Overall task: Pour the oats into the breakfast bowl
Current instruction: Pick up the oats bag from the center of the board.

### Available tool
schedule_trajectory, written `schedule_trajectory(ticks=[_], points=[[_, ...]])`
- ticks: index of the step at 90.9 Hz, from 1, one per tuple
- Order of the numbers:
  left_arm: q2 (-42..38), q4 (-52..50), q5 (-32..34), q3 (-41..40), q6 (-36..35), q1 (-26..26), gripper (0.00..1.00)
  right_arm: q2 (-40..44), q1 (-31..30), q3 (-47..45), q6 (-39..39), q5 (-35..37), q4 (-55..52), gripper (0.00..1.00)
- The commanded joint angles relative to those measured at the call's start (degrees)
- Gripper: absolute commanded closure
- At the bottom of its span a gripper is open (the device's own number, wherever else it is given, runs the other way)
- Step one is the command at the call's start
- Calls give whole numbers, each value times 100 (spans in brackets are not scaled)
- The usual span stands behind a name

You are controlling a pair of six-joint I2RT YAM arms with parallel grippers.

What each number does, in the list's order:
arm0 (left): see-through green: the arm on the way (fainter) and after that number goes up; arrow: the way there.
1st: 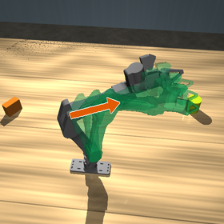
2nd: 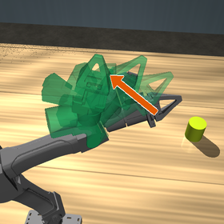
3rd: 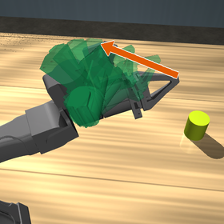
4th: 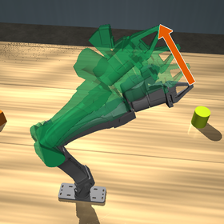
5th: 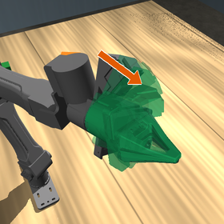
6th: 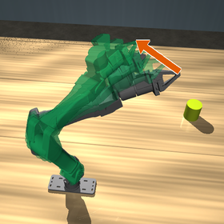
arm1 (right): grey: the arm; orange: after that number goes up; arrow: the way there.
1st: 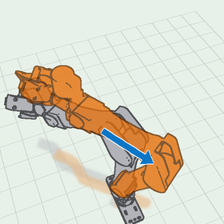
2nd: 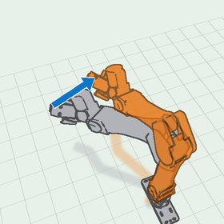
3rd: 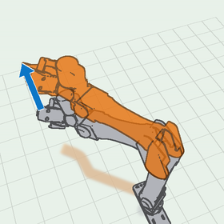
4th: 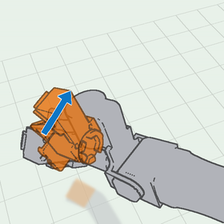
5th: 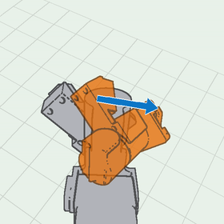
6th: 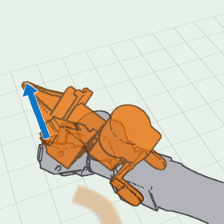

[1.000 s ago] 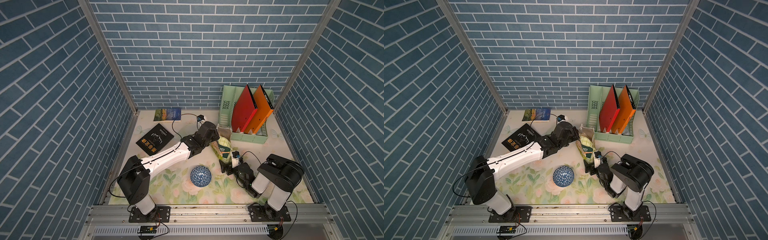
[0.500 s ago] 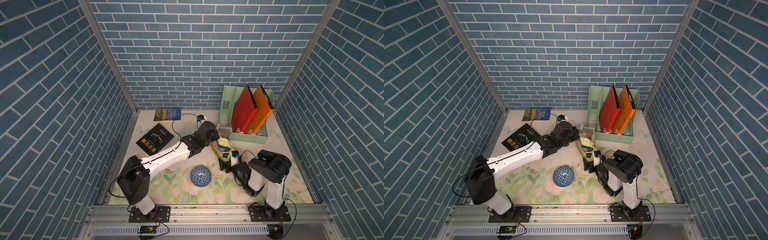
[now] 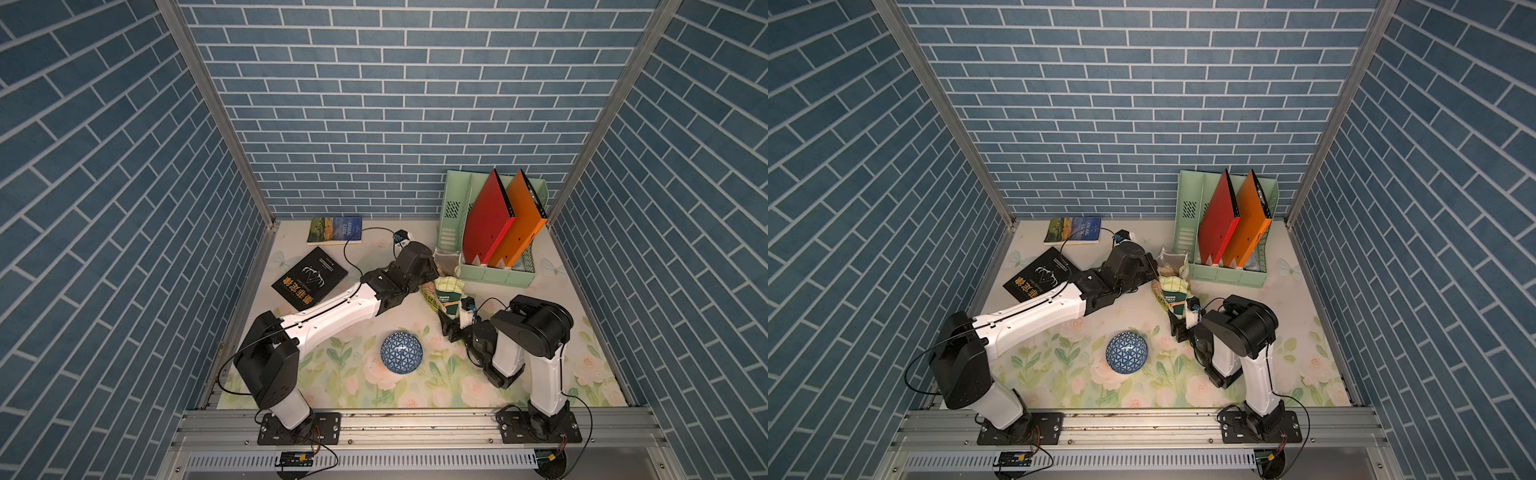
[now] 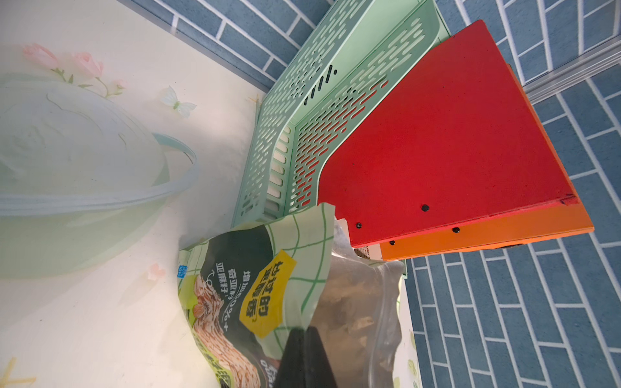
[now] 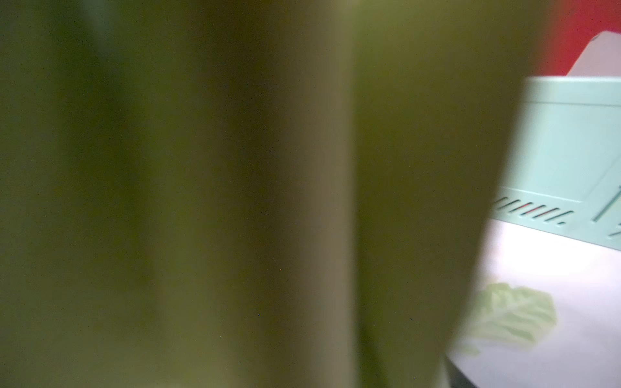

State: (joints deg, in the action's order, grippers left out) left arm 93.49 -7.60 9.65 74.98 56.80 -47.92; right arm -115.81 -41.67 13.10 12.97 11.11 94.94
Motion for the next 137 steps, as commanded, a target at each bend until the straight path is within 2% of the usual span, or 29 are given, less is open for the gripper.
schedule_trajectory(ticks=[1, 7, 11, 17, 30, 41, 45, 50, 58, 68, 79, 93, 120, 137], points=[[-226, -110, 256, 213, -69, 11, 100, 189, 24, 62, -260, -212, 309, 35], [-309, -112, 373, 194, -155, 21, 100, 354, 17, 137, -325, -328, -37, 45], [-359, -111, 412, 188, -200, 25, 100, 467, 20, 213, -330, -454, -310, 56], [-400, -129, 489, 219, -247, 28, 100, 636, 21, 299, -355, -553, -687, 81], [-470, -279, 540, 340, -467, 101, 100, 948, 10, 286, -503, -621, -992, 100], [-555, -590, 468, 487, -669, 321, 100, 1489, 6, 479, -668, -431, -2071, 100], [-621, -610, 364, 471, -745, 397, 95, 1704, 0, 525, -723, -336, -2426, 100], [-707, -623, 313, 425, -804, 456, 84, 1982, -15, 543, -774, -258, -2786, 100], [-845, -540, 180, 313, -1007, 537, 54, 2421, 1, 745, -823, -243, -3595, 100], [-979, -736, 172, 341, -1278, 679, 42, 2739, -7, 1073, -996, -368, -4481, 100], [-1313, -831, 340, 171, -1454, 819, 39, 3146, -8, 1187, -1066, -406, -4889, 100], [-1863, -608, 598, -379, -1504, 914, 38, 3755, -8, 1284, -1133, -128, -5335, 100], [-2567, -282, 726, -1143, -1455, 1021, 38, 4468, -29, 2159, -2009, -212, -6896, 100], [-2949, -408, 958, -1270, -1464, 1027, 39, 4899, -189, 2972, -2615, -85, -8371, 100]])
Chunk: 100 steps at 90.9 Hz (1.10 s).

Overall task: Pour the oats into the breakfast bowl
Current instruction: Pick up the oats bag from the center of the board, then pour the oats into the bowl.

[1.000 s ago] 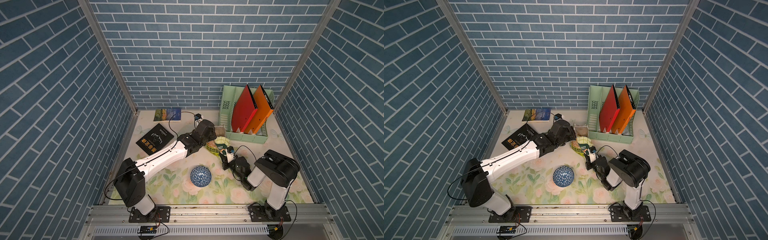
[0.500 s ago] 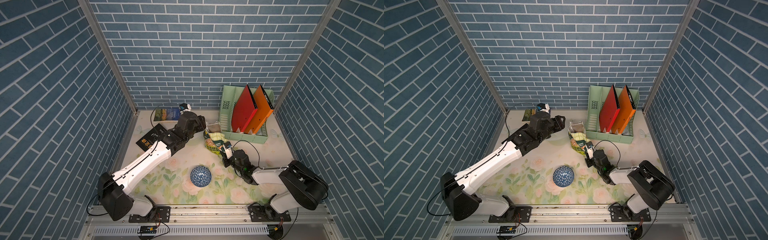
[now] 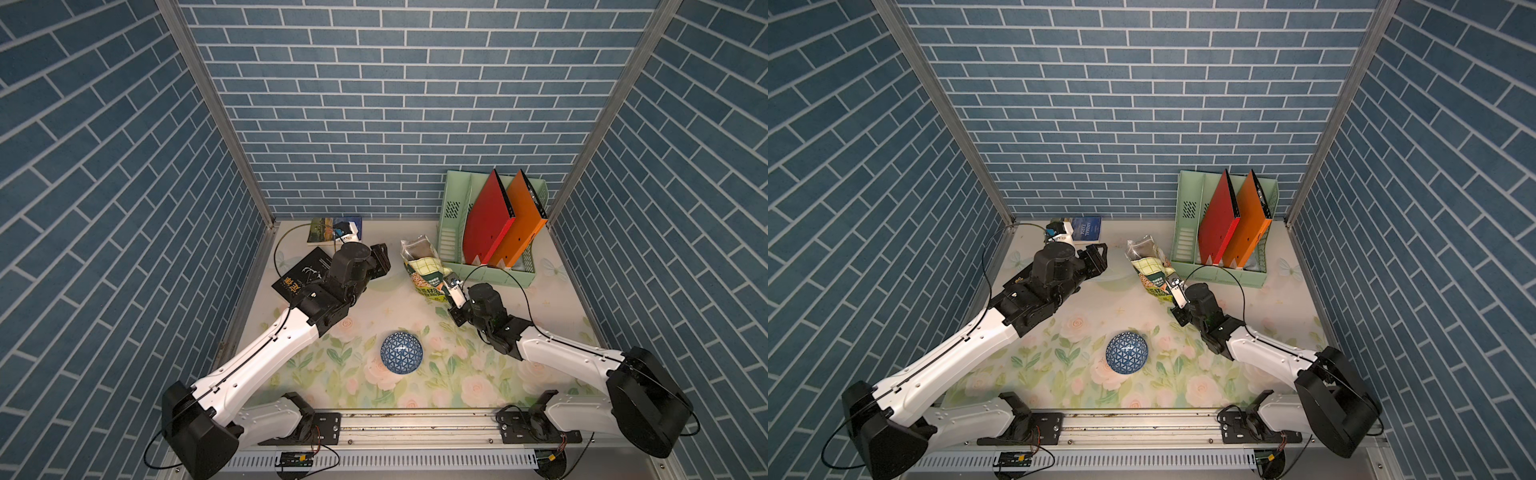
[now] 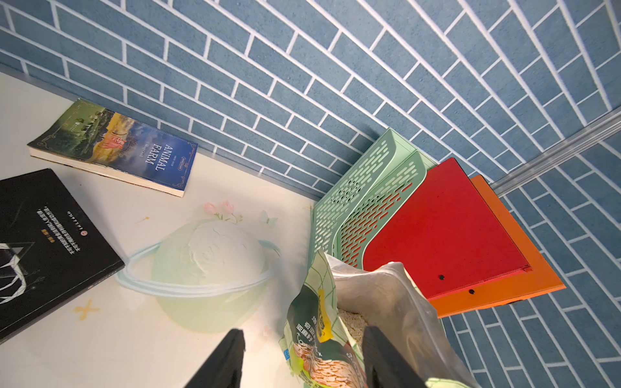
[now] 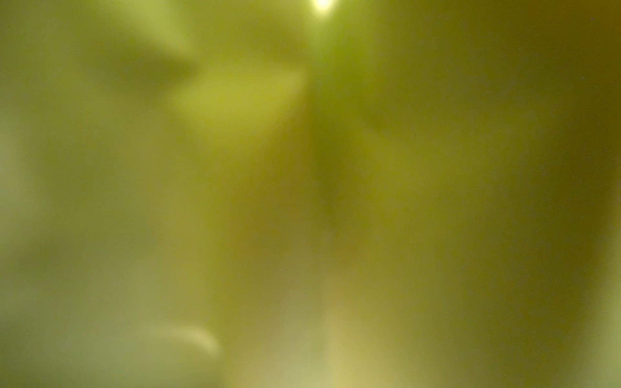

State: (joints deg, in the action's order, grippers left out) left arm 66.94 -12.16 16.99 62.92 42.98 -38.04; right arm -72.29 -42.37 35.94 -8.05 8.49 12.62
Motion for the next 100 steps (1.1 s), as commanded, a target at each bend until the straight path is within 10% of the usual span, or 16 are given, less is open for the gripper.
schedule_trajectory(ticks=[1, 64, 100], points=[[-325, 31, 216, -62, -85, 41, 39, 570, -134, 722, -543, 209, -217, 100], [-1891, 593, -631, -1900, 381, 36, 39, 1158, -1103, 3060, -1308, 1999, -5451, 100], [-1855, 925, -1213, -2577, 799, 34, 41, 1444, -1686, 3260, -1285, 2012, -6465, 100]])
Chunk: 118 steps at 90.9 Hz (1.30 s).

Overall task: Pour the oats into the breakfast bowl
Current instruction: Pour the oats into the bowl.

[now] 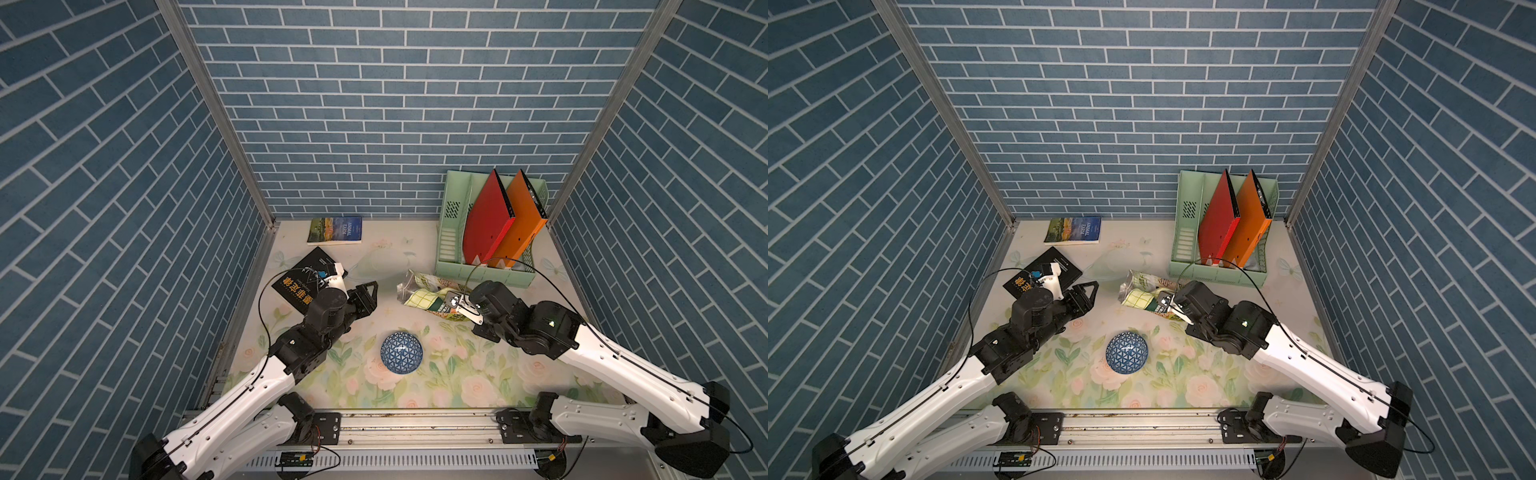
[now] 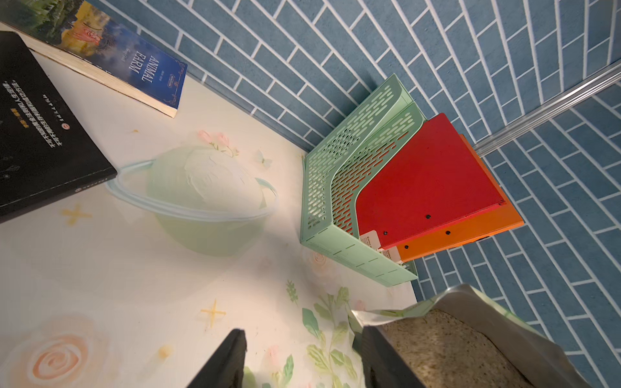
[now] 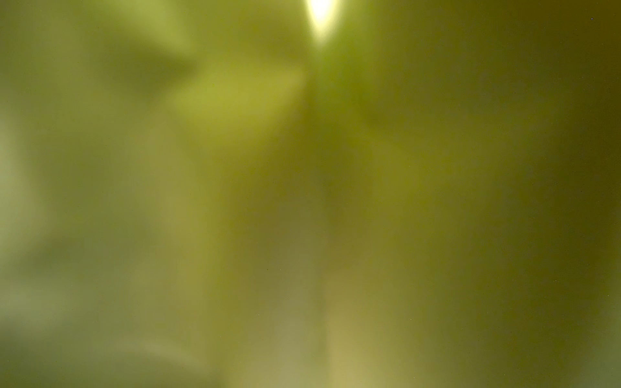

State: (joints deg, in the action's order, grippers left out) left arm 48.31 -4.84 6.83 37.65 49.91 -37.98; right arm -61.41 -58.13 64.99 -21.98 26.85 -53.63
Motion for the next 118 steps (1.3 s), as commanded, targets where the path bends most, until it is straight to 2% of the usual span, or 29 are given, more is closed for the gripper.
schedule_trajectory(ticks=[1, 30, 54, 86, 118], points=[[9, 185, -198, -49, 106, 23, 41, 365, -119, 356, 115, 160, 151, 100], [-17, 214, -504, -321, 275, 26, 43, 650, -269, 212, 158, -291, -150, 100], [-26, 369, -595, -494, 329, 18, 45, 415, -360, 309, 96, -398, -692, 100], [-134, 362, -683, -680, 359, 18, 46, -39, -1010, 473, 203, 340, -1354, 100], [-320, 556, -870, -1184, 638, 2, 47, -333, -1550, 554, 111, 1527, -1504, 100]])
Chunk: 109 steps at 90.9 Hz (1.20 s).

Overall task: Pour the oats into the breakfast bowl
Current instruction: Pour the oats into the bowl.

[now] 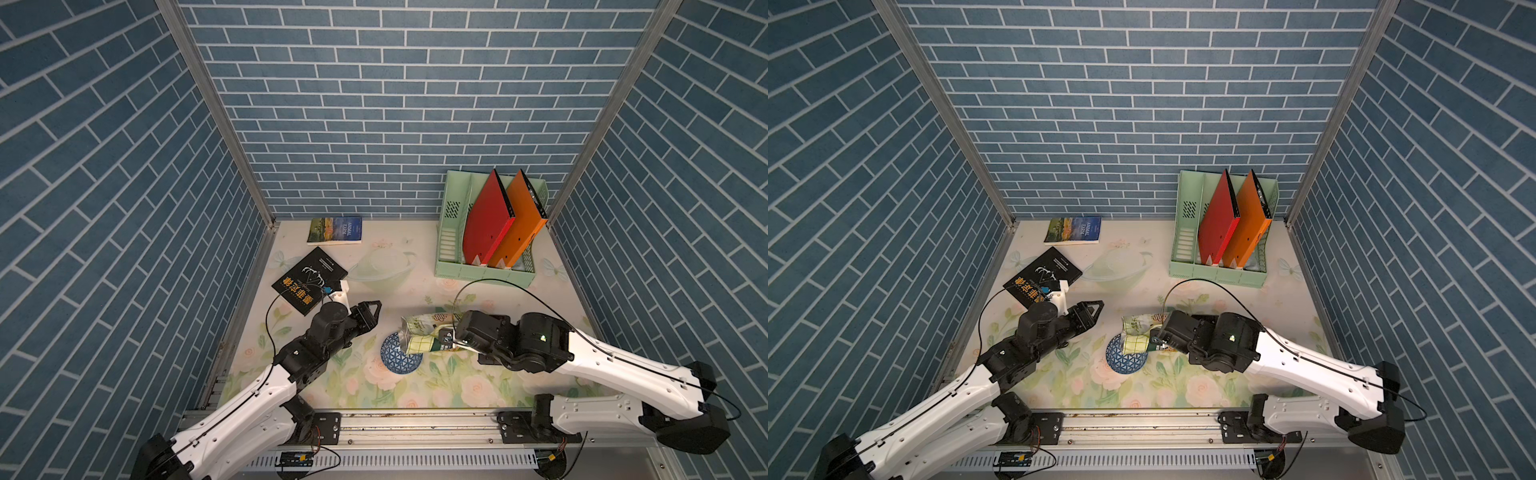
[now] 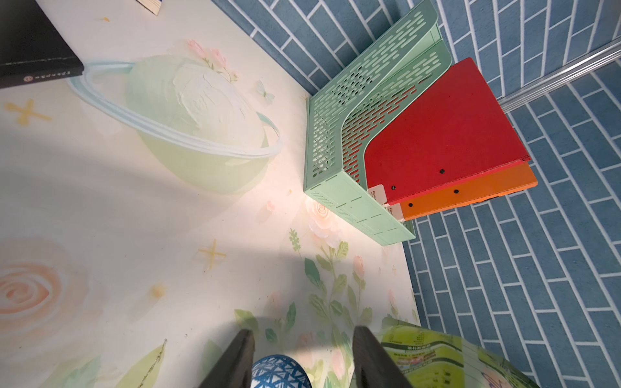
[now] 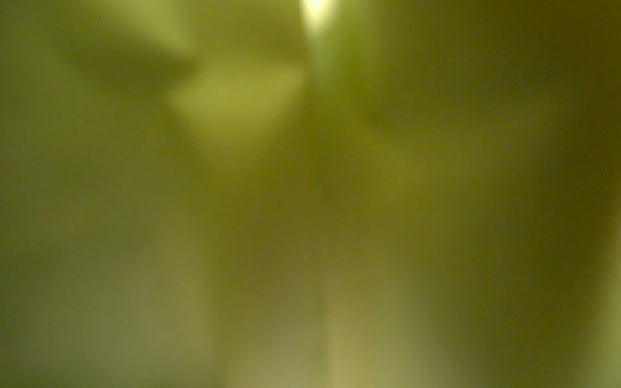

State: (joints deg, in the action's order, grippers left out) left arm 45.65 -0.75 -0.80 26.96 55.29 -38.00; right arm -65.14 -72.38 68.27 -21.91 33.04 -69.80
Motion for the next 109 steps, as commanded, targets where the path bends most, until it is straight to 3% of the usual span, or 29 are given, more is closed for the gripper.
schedule_trajectory(ticks=[1, 109], points=[[-59, 147, -110, -122, 103, -1, 47, 47, -135, 228, 102, 934, 115, 100], [0, 369, -101, -559, 417, -190, 48, -110, -1391, -230, -59, 2713, -341, 100]])
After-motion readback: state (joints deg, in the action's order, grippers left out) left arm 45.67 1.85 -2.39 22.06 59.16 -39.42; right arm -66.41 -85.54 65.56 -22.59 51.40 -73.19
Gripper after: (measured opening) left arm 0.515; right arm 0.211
